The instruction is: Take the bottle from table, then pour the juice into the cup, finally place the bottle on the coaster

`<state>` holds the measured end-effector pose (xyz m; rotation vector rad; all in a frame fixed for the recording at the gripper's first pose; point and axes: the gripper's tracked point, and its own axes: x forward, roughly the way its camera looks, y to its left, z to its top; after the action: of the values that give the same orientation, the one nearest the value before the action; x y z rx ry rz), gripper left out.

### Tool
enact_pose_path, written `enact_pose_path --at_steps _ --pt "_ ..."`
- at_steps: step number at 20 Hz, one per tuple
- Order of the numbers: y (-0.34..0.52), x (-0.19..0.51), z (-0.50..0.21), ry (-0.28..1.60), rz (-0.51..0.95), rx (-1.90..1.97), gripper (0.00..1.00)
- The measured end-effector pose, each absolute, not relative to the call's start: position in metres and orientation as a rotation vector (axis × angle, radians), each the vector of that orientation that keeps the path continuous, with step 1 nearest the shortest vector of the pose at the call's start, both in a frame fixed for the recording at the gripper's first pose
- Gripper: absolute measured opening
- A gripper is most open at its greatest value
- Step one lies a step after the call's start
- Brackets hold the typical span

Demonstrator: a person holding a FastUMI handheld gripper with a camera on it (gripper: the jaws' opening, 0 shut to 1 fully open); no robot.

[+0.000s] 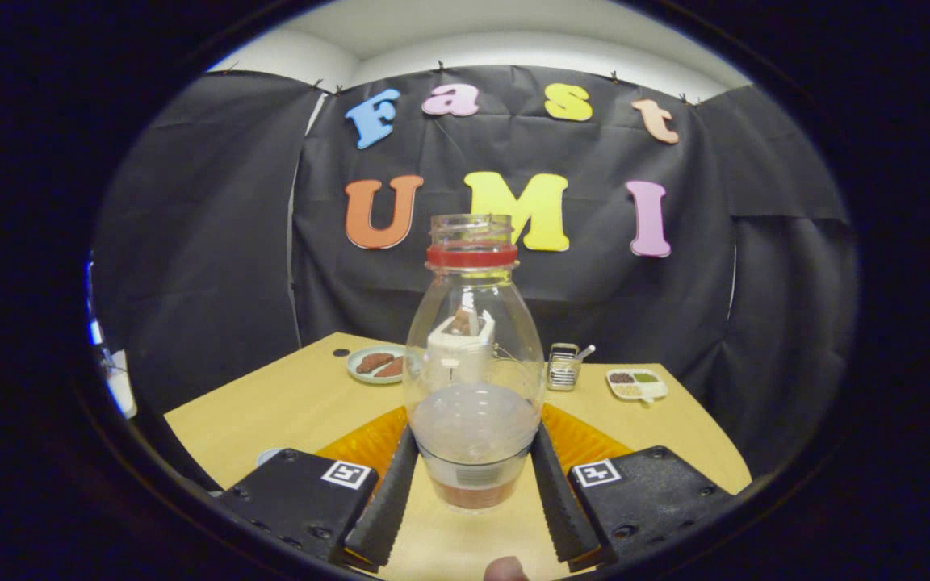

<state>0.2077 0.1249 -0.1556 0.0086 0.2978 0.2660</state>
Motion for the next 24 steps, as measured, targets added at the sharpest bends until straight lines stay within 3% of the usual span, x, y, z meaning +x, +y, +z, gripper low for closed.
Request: enact_pose_path --at_steps 12,24 --pt "0.168 0.311 -0.252 0.324 0.245 0.011 0.77" --pt "0.170 0.334 -0.309 0.383 0.194 -0.025 0.81"
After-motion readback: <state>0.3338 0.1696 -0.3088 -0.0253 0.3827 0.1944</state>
